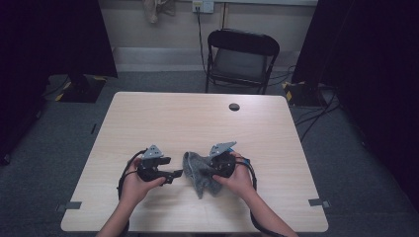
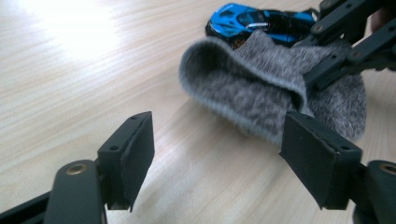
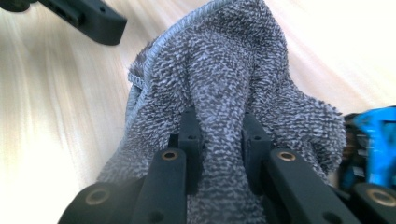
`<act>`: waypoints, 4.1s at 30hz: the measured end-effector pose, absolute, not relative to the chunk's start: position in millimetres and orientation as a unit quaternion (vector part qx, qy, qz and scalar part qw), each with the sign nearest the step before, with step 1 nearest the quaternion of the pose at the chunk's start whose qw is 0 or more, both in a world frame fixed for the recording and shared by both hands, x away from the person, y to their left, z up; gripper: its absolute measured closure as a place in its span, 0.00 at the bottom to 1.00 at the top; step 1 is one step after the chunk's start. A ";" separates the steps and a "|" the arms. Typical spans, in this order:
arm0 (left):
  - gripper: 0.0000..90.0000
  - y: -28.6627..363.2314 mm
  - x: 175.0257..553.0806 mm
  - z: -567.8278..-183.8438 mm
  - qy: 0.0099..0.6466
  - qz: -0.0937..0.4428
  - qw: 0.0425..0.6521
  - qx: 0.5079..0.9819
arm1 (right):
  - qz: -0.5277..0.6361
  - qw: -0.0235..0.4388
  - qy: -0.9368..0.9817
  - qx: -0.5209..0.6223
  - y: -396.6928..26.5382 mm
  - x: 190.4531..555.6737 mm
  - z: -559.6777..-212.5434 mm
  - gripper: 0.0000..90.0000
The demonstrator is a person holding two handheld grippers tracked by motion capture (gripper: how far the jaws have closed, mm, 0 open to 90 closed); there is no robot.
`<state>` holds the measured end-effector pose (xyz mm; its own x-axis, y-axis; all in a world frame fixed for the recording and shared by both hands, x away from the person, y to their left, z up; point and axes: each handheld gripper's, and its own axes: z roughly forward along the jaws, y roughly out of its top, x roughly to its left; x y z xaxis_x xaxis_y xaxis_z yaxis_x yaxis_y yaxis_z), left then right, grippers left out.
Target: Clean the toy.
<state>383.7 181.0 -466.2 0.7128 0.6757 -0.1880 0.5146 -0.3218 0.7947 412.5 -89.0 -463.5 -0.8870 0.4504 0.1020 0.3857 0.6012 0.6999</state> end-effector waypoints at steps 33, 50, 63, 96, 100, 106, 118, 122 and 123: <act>0.27 35.5 440.7 -456.1 0.298 0.091 0.441 0.842 | 0.395 0.105 0.833 0.372 -258.9 414.1 -432.3 0.84; 0.20 -0.5 454.5 -479.8 0.282 0.088 0.433 0.852 | 0.366 0.098 0.826 0.418 -284.4 411.8 -471.4 0.83; 0.05 -7.3 455.9 -489.4 0.283 0.107 0.437 0.847 | 0.336 0.113 0.835 0.420 -272.5 409.0 -481.5 0.82; 0.00 -13.3 455.0 -491.7 0.294 0.115 0.440 0.841 | 0.371 0.067 0.840 0.390 -262.5 385.3 -477.6 0.83; 0.02 -10.8 455.8 -491.6 0.295 0.114 0.443 0.839 | 0.379 0.062 0.840 0.384 -271.9 388.6 -469.4 0.83; 0.03 -10.2 455.7 -492.6 0.296 0.115 0.447 0.836 | 0.405 0.071 0.830 0.378 -278.2 388.4 -453.3 0.83; 0.03 -10.5 455.5 -491.9 0.296 0.116 0.444 0.838 | 0.400 -0.022 0.861 0.314 -245.9 375.8 -478.1 0.83; 0.03 -10.6 455.6 -491.8 0.296 0.117 0.444 0.838 | 0.376 -0.030 0.873 0.309 -234.0 379.8 -482.1 0.83; 0.03 -10.6 455.7 -491.8 0.296 0.117 0.444 0.838 | 0.374 -0.030 0.874 0.310 -232.6 382.0 -482.8 0.83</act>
<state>455.7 -10.6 -491.8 0.7973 0.5998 -0.0672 0.3927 -0.4310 0.8124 382.0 -232.6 -482.8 -0.8062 0.5188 0.2843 0.5639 0.5285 0.6346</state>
